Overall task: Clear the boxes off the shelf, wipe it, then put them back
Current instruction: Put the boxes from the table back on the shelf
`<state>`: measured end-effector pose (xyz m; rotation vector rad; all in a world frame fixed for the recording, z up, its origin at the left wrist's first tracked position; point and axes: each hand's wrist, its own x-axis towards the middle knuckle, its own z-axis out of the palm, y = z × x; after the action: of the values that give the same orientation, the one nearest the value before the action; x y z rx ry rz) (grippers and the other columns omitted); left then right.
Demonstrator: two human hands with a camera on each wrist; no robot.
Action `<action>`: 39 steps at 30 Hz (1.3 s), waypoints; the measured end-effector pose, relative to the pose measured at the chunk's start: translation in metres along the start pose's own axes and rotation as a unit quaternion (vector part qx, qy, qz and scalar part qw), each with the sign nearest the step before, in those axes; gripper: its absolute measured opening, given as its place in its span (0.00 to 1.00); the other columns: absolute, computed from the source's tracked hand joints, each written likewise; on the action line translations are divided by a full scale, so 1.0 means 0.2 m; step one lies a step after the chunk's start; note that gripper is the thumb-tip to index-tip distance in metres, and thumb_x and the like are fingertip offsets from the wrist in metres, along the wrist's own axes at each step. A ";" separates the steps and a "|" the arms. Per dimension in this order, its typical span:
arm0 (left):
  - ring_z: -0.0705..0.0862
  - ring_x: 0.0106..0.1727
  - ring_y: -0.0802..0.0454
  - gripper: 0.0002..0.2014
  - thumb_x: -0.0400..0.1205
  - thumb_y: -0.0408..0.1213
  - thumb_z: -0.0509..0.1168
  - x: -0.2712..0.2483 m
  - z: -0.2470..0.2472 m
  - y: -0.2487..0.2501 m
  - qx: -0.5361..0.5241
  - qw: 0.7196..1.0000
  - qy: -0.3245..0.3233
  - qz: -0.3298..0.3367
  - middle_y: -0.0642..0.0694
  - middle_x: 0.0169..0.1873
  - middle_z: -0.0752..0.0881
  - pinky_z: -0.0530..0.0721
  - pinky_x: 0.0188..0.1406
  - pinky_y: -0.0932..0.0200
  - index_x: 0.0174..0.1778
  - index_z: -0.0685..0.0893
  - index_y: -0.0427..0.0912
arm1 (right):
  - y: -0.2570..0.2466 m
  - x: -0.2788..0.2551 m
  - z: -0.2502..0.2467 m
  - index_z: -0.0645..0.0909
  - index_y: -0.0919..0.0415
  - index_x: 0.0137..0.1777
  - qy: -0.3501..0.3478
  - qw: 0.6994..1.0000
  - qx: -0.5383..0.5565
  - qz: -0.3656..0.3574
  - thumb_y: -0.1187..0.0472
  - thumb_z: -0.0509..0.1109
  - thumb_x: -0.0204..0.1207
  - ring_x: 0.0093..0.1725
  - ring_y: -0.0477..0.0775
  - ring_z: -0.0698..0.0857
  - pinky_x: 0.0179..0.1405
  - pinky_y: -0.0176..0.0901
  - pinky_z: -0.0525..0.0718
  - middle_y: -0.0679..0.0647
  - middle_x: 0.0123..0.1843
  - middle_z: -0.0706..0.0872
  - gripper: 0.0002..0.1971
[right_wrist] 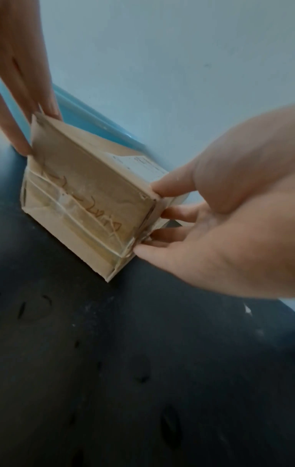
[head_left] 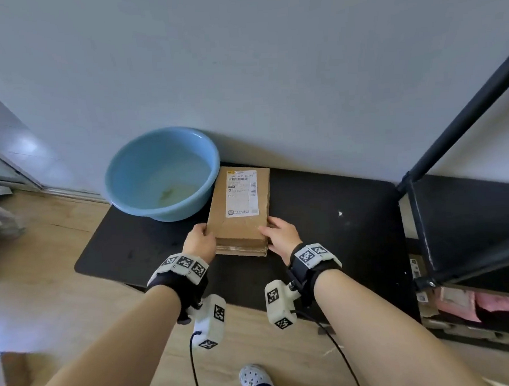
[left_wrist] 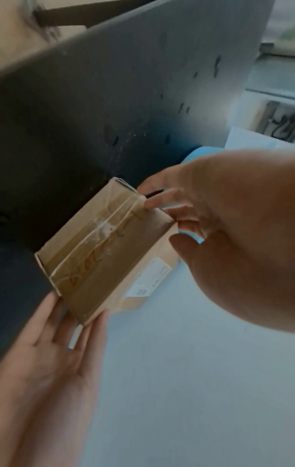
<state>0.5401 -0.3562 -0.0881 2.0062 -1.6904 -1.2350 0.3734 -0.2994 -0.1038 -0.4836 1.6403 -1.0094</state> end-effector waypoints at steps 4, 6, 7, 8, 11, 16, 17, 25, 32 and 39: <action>0.86 0.50 0.38 0.17 0.80 0.30 0.62 -0.15 -0.01 -0.04 -0.042 0.999 -0.029 0.017 0.39 0.53 0.88 0.84 0.47 0.51 0.65 0.82 0.38 | 0.06 -0.08 -0.09 0.74 0.60 0.74 -0.033 0.999 -0.027 -0.006 0.67 0.71 0.73 0.65 0.56 0.82 0.69 0.57 0.79 0.58 0.68 0.82 0.27; 0.84 0.42 0.45 0.17 0.81 0.28 0.62 -0.28 0.00 -0.06 -0.078 0.996 -0.039 0.013 0.40 0.48 0.87 0.82 0.33 0.57 0.66 0.82 0.37 | 0.09 -0.19 -0.15 0.73 0.59 0.74 -0.048 0.999 -0.025 -0.004 0.68 0.70 0.74 0.66 0.56 0.82 0.70 0.54 0.78 0.58 0.68 0.82 0.27; 0.83 0.39 0.47 0.17 0.81 0.27 0.62 -0.35 0.01 -0.07 -0.098 0.994 -0.041 0.005 0.41 0.47 0.86 0.80 0.28 0.60 0.67 0.81 0.37 | 0.10 -0.26 -0.19 0.73 0.60 0.74 -0.054 0.998 -0.017 -0.004 0.69 0.70 0.75 0.65 0.56 0.82 0.68 0.52 0.79 0.58 0.68 0.82 0.27; 0.83 0.37 0.48 0.16 0.82 0.27 0.61 -0.43 0.02 -0.08 -0.119 0.992 -0.043 -0.003 0.41 0.47 0.85 0.80 0.25 0.62 0.66 0.81 0.37 | 0.13 -0.32 -0.23 0.73 0.62 0.74 -0.058 0.998 -0.005 -0.006 0.71 0.69 0.75 0.65 0.56 0.82 0.66 0.49 0.80 0.59 0.68 0.82 0.26; 0.84 0.44 0.45 0.16 0.81 0.25 0.63 -0.71 0.07 -0.10 -0.174 0.983 -0.056 -0.012 0.38 0.50 0.85 0.85 0.31 0.61 0.64 0.80 0.34 | 0.22 -0.57 -0.35 0.73 0.64 0.74 -0.066 0.997 0.035 -0.015 0.75 0.67 0.76 0.62 0.57 0.83 0.60 0.47 0.82 0.62 0.67 0.83 0.26; 0.85 0.47 0.48 0.16 0.77 0.25 0.69 -1.16 0.22 -0.11 -0.167 0.980 -0.108 -0.008 0.39 0.53 0.87 0.84 0.41 0.55 0.61 0.82 0.37 | 0.43 -0.95 -0.67 0.76 0.63 0.71 -0.051 0.998 0.033 -0.031 0.75 0.67 0.75 0.59 0.56 0.85 0.60 0.49 0.84 0.59 0.63 0.86 0.24; 0.86 0.45 0.49 0.16 0.76 0.25 0.70 -1.24 0.26 -0.10 -0.161 0.979 -0.123 -0.006 0.40 0.51 0.87 0.85 0.40 0.56 0.60 0.82 0.37 | 0.47 -1.02 -0.75 0.76 0.63 0.71 -0.049 0.998 0.022 -0.032 0.75 0.68 0.74 0.57 0.55 0.85 0.56 0.47 0.84 0.58 0.63 0.86 0.24; 0.89 0.28 0.54 0.15 0.69 0.25 0.77 -1.70 0.69 0.12 -0.054 0.962 -0.265 0.039 0.45 0.28 0.90 0.88 0.30 0.63 0.49 0.83 0.36 | 0.74 -1.47 -1.49 0.78 0.56 0.64 -0.035 0.997 0.039 0.061 0.75 0.67 0.75 0.55 0.56 0.84 0.46 0.46 0.84 0.57 0.57 0.86 0.21; 0.92 0.35 0.50 0.19 0.67 0.27 0.80 -1.95 1.23 0.57 0.006 0.923 -0.370 0.106 0.43 0.32 0.92 0.90 0.39 0.57 0.49 0.81 0.38 | 0.83 -1.70 -2.24 0.79 0.56 0.64 0.042 0.993 0.084 0.067 0.75 0.69 0.72 0.64 0.59 0.82 0.67 0.58 0.79 0.57 0.62 0.85 0.22; 0.90 0.32 0.56 0.15 0.69 0.27 0.77 -1.97 1.62 1.11 -0.040 0.923 -0.352 0.149 0.44 0.37 0.91 0.90 0.38 0.62 0.46 0.82 0.43 | 0.56 -1.62 -2.81 0.77 0.55 0.64 0.082 0.991 0.103 0.004 0.76 0.65 0.76 0.60 0.58 0.83 0.62 0.54 0.80 0.54 0.57 0.86 0.20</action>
<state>0.1632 0.0362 0.0322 1.2420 -2.0828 -2.0033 -0.0251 0.2112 0.0162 -0.2605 1.6567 -1.2245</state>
